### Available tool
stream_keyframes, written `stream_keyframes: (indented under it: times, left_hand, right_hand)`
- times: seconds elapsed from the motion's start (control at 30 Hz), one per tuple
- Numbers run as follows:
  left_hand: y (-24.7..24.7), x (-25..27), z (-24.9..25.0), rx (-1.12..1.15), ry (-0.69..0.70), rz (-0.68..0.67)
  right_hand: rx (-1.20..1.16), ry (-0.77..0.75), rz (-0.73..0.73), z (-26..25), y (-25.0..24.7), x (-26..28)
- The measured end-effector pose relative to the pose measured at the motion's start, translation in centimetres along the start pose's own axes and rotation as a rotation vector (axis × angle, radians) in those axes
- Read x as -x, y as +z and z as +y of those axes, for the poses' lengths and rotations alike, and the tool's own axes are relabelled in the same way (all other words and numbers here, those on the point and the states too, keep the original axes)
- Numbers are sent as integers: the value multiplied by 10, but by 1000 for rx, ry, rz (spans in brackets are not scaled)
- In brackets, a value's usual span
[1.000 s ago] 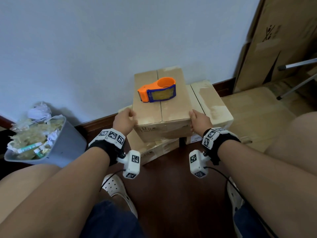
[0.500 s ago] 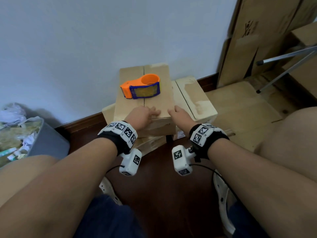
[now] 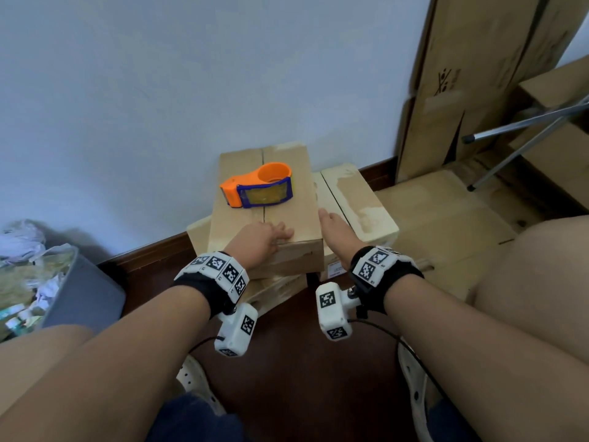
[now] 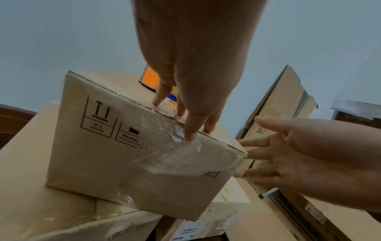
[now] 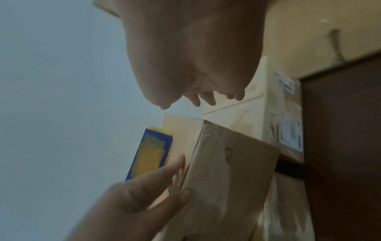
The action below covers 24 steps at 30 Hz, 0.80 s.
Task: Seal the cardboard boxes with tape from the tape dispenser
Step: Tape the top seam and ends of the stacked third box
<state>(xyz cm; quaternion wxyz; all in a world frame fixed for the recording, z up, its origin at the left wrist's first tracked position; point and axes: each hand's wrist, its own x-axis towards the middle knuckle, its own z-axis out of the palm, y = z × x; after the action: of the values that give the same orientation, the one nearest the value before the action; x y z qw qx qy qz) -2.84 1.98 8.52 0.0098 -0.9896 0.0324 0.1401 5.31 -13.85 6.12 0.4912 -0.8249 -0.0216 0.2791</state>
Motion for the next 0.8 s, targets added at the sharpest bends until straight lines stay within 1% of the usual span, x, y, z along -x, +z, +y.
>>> stream_keyframes:
  times: [0.1,0.17,0.23,0.33,0.4,0.47,0.53,0.57,0.63,0.7,0.73,0.8]
  left_hand:
    - [5,7,-8,34,22,5]
    - [8,17,-19,122,37,14]
    - [13,32,-35,223,49,29]
    - [21,58,-61,292,71,67]
    - [24,70,-74,318,73,79]
    - [26,77,-82,300,49,69]
    - [26,80,-85,297,16,91]
    - [26,81,-84,290,-5,108]
    - [20,79,-77,242,-52,138]
    - [16,71,-68,211,-107,158]
    - [15,65,-63,222,-142,140]
    - [13,53,-54,258,-244,52]
  right_hand:
    - [187,-150,109,-12,-1,8]
    - [271,-263,146,-25,2,10]
    - [349,-354,138,-42,10,9]
    - [478,-535,125,-65,25,6]
    - [559,-636,87,-76,37,7]
    - [674,-646,-21,-81,49,6]
    - [826,-581,-115,-82,59,5]
    - [903,-557,-125,-81,62,4]
    - [1073,-552,-93,-81,63,2]
    - [1195,-528,-75,-81,58,1]
    - [1227,-506,-81,-80,54,2]
    - [1254,-489,-69,-78,46,5]
